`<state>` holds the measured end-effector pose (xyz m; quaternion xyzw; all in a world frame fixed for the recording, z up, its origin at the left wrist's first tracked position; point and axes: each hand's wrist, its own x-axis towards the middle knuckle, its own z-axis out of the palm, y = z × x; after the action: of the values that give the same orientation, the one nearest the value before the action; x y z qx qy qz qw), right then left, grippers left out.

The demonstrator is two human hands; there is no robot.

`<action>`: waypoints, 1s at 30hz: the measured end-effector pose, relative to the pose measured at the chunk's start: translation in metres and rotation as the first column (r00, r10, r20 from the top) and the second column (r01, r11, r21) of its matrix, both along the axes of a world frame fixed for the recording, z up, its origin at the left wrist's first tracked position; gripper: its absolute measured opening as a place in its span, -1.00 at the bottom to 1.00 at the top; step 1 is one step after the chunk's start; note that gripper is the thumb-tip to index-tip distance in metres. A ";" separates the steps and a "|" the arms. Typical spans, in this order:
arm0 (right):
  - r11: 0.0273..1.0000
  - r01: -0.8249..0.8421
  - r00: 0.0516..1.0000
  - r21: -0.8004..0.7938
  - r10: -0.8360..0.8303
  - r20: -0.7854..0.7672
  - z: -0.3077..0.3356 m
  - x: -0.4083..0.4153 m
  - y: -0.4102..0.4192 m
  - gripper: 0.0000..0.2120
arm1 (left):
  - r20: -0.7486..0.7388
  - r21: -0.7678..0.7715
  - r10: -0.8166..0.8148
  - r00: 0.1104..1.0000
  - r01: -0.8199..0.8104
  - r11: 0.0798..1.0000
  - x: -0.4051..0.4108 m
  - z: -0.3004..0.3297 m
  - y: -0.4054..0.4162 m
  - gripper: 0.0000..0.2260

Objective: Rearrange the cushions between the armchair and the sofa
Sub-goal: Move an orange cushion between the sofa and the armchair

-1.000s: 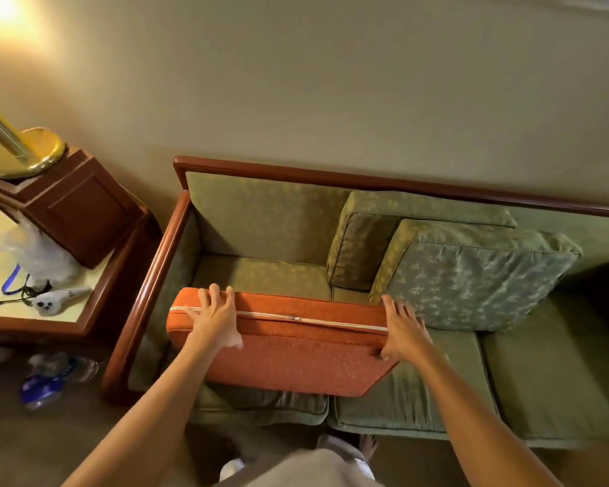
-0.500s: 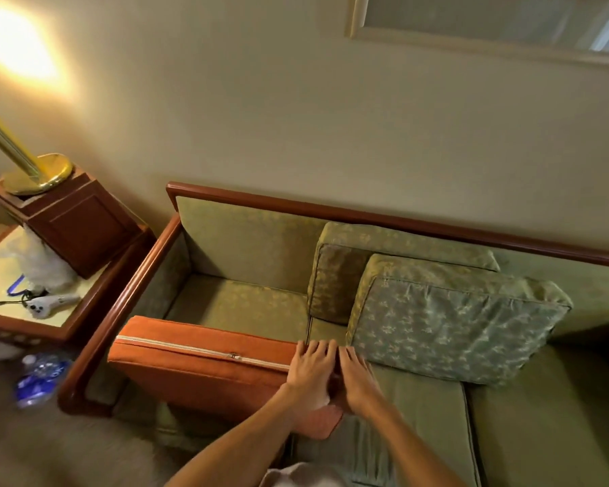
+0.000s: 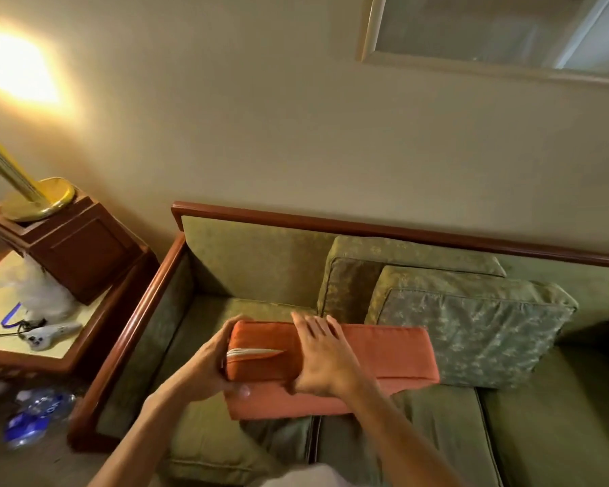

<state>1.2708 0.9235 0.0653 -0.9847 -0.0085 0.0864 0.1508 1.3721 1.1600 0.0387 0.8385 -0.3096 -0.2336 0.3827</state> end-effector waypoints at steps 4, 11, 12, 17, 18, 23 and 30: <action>0.981 0.101 0.992 -0.164 -0.111 -0.053 -0.005 -0.009 -0.059 0.18 | -0.077 0.006 0.094 0.993 -0.094 0.996 0.025 -0.025 0.055 0.09; 0.940 0.338 0.920 -0.050 -0.342 -0.190 -0.007 -0.034 -0.113 0.22 | 0.015 0.502 -0.088 0.996 0.068 0.862 0.054 0.004 0.015 0.27; 0.937 0.349 0.919 -0.025 -0.347 -0.187 -0.010 -0.037 -0.114 0.24 | 0.045 0.598 -0.092 0.995 0.048 0.800 0.050 0.017 -0.001 0.34; 0.919 0.351 0.930 0.180 -0.321 -0.176 -0.028 -0.059 -0.118 0.31 | 0.304 0.569 -0.288 0.908 0.069 0.819 -0.037 0.053 -0.127 0.33; 0.906 0.353 0.934 0.234 -0.324 -0.154 -0.031 -0.064 -0.116 0.27 | 0.318 0.556 -0.333 0.888 0.109 0.824 -0.062 0.045 -0.155 0.31; 0.826 0.432 0.893 0.362 -0.448 -0.042 -0.052 -0.106 -0.121 0.07 | 0.434 0.534 -0.351 0.830 0.077 0.842 -0.137 0.000 -0.231 0.10; 0.930 0.251 0.938 0.270 -0.302 0.169 0.032 -0.085 -0.120 0.01 | 0.490 0.230 -0.171 0.855 0.063 0.971 -0.099 0.046 -0.204 0.09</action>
<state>1.1862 0.8039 0.0972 -0.9535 0.1047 -0.0409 0.2798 1.2736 0.9563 0.0844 0.8848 -0.4238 -0.0591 0.1843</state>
